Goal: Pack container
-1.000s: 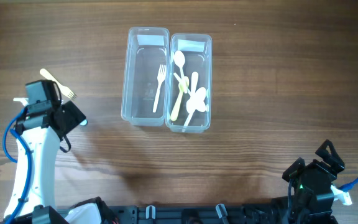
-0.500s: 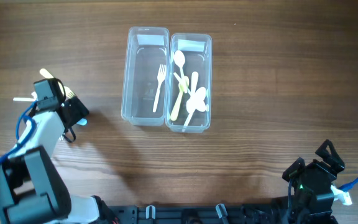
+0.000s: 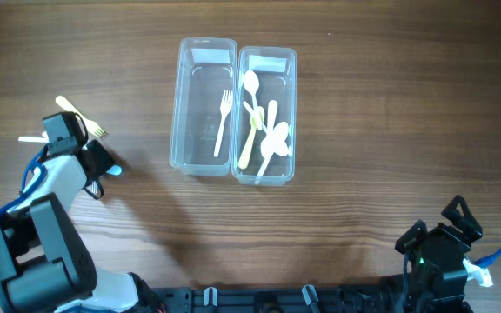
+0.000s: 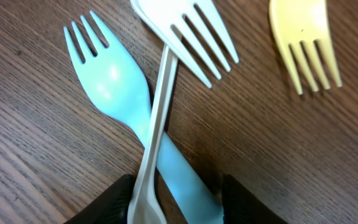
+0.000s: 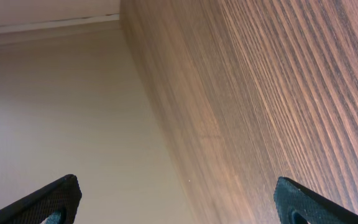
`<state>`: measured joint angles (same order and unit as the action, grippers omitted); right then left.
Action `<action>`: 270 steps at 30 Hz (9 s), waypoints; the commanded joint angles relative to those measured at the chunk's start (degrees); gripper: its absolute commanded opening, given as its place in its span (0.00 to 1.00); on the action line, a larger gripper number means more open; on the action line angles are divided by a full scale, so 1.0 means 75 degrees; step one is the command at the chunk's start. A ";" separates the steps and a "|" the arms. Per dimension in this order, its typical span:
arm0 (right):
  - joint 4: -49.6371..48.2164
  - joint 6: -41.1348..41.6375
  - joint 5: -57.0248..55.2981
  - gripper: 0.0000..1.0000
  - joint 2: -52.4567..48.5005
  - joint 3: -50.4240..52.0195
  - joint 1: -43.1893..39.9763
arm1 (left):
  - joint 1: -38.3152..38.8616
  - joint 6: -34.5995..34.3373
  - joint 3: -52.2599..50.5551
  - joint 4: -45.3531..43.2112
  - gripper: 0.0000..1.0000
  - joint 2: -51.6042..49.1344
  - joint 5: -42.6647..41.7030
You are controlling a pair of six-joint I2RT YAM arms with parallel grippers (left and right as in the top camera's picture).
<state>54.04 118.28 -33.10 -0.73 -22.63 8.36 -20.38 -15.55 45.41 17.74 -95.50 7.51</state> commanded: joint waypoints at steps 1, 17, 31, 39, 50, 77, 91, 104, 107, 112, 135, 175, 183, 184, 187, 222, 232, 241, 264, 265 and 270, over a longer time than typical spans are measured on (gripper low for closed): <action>0.0003 0.0055 -0.0125 1.00 0.0064 -0.0029 -0.0003 | -0.0050 -0.0044 -0.0073 0.0006 0.44 0.0790 -0.0090; 0.0003 0.0052 -0.0125 1.00 0.0064 -0.0029 -0.0003 | -0.0058 -0.0589 -0.0335 0.1093 0.41 0.2011 -0.0087; 0.0003 0.0055 -0.0125 1.00 0.0064 -0.0029 -0.0003 | -0.0522 -0.0586 -0.0813 0.0358 0.47 0.1303 -0.0350; 0.0003 0.0052 -0.0125 1.00 0.0064 -0.0029 -0.0003 | -0.0522 -0.0560 -0.0813 -0.0189 0.04 0.0833 -0.0746; 0.0003 0.0055 -0.0125 1.00 0.0064 -0.0029 -0.0003 | -0.0519 -0.0562 -0.0810 0.0137 0.04 0.2640 -0.2836; 0.0003 0.0055 -0.0125 1.00 0.0064 -0.0029 -0.0003 | 0.3354 0.0927 -0.0810 -0.1684 0.81 0.3144 -0.3506; 0.0003 0.0055 -0.0125 1.00 0.0064 -0.0029 -0.0003 | 0.0705 -0.0262 -0.0755 0.0233 0.90 0.5024 0.1647; 0.0003 0.0052 -0.0125 1.00 0.0064 -0.0029 -0.0003 | -0.2535 -0.5042 -0.0755 0.0670 1.00 0.4173 0.0157; 0.0000 0.0058 -0.0125 1.00 0.0064 -0.0029 -0.0003 | -0.2891 -0.6446 -0.0755 0.0268 0.91 0.3876 0.0525; 0.0003 0.0055 -0.0125 1.00 0.0064 -0.0029 -0.0003 | -0.3238 -0.6449 -0.0755 -0.1448 0.90 0.2809 0.0746; 0.0003 0.0058 -0.0125 1.00 0.0064 -0.0029 -0.0003 | -0.4505 -0.5336 -0.0752 -0.6895 0.10 -0.0420 0.0740; 0.0003 0.0055 -0.0128 1.00 0.0064 -0.0029 -0.0003 | -0.4470 -0.3751 0.0513 -0.6231 0.81 -0.0656 -0.2311; 0.0003 0.0052 -0.0128 1.00 0.0064 -0.0029 -0.0003 | -0.3182 -0.2259 0.2052 -0.1139 0.93 0.0493 0.1918; 0.0003 0.0052 -0.0125 1.00 0.0064 -0.0029 -0.0003 | -0.3270 -0.2256 0.2052 -0.0938 0.93 0.0493 0.1827; 0.0003 0.0055 -0.0128 1.00 0.0064 -0.0029 -0.0003 | -0.3646 -0.2250 0.2052 -0.0417 0.93 0.0493 0.1515; 0.0003 0.0055 -0.0125 1.00 0.0064 -0.0029 -0.0003 | -0.6312 -0.4905 0.2052 -0.2168 0.99 -0.1241 -0.1743; 0.0003 0.0055 -0.0125 1.00 0.0064 -0.0029 -0.0003 | -0.6298 -0.5027 0.2052 -0.3034 0.99 -0.1990 -0.2081; 0.0000 0.0052 -0.0128 1.00 0.0064 -0.0029 -0.0003 | -0.5837 -0.5193 0.2052 -0.2734 0.99 -0.1999 -0.2693; 0.0003 0.0052 -0.0125 1.00 0.0064 -0.0029 -0.0003 | -0.4199 -0.5356 0.2052 -0.1690 0.99 -0.0906 -0.3923; 0.0003 0.0055 -0.0128 1.00 0.0064 -0.0029 -0.0003 | -0.4197 -0.5094 0.2049 -0.1469 1.00 -0.0233 -0.3270; 0.0003 0.0055 -0.0125 1.00 0.0064 -0.0029 -0.0003 | -0.3789 -0.4555 0.2049 0.0009 0.99 0.1757 -0.1110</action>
<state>54.04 118.28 -33.08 -0.73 -22.63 8.36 -51.00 -52.58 60.62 13.08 -88.36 -11.11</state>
